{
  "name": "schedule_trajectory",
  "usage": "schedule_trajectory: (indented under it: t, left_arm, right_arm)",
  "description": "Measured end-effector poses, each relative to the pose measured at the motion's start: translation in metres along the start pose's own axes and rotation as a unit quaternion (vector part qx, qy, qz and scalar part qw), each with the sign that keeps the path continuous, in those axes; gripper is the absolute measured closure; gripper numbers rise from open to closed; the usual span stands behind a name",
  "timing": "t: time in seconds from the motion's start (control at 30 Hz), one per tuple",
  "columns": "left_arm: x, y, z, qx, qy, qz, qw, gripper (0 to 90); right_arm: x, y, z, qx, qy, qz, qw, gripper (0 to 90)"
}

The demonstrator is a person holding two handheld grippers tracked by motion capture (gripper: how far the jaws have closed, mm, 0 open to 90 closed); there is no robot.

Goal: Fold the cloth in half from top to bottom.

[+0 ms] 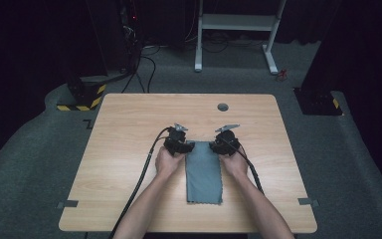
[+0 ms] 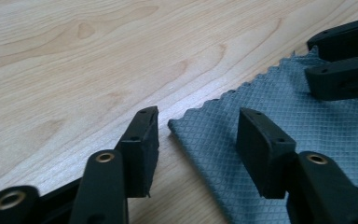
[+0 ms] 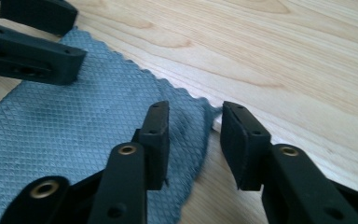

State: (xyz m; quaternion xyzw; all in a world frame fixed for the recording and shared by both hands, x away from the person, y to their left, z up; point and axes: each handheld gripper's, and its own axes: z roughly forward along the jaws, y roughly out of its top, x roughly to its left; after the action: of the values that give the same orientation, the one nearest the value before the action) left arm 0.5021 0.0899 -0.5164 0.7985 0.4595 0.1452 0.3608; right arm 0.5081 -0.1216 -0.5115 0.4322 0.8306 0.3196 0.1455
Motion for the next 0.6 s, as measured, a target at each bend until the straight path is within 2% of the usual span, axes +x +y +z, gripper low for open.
schedule_trajectory:
  t: [0.07, 0.17, 0.33, 0.37, 0.43, 0.53, 0.6]
  left_arm:
    - [-0.0026, 0.0003, 0.0001, 0.004, 0.004, 0.011, 0.9999, 54.7]
    - [-0.0052, 0.0006, 0.0005, 0.006, 0.014, 0.029, 0.9995, 61.2]
    - [-0.0012, 0.0007, -0.001, 0.009, 0.001, 0.017, 0.9998, 73.3]
    - [-0.0008, 0.0009, -0.0012, 0.009, 0.004, 0.026, 0.9996, 75.5]
    - [-0.0013, 0.0005, -0.0011, 0.009, -0.002, 0.029, 0.9995, 80.0]
    - [0.0, 0.0002, -0.0004, 0.009, -0.021, 0.008, 0.9997, 86.1]
    - [0.0025, 0.0, -0.0003, 0.008, -0.03, 0.001, 0.9995, 87.6]
  right_arm:
    - [0.0021, 0.0001, 0.0011, -0.003, -0.001, -0.002, 1.0, 66.4]
    - [0.001, 0.0004, 0.0004, 0.0, 0.005, -0.004, 1.0, 73.8]
    - [-0.0006, 0.0002, -0.0004, 0.005, 0.022, -0.003, 0.9997, 84.4]
    - [-0.0008, 0.0002, -0.0005, 0.007, 0.025, 0.0, 0.9997, 85.6]
    - [-0.001, 0.0003, -0.0004, 0.007, 0.029, -0.004, 0.9995, 86.8]
    - [0.0, 0.0003, -0.0004, 0.006, 0.026, -0.01, 0.9996, 87.6]
    - [-0.0006, 0.0001, -0.0003, 0.004, 0.028, -0.009, 0.9996, 88.3]
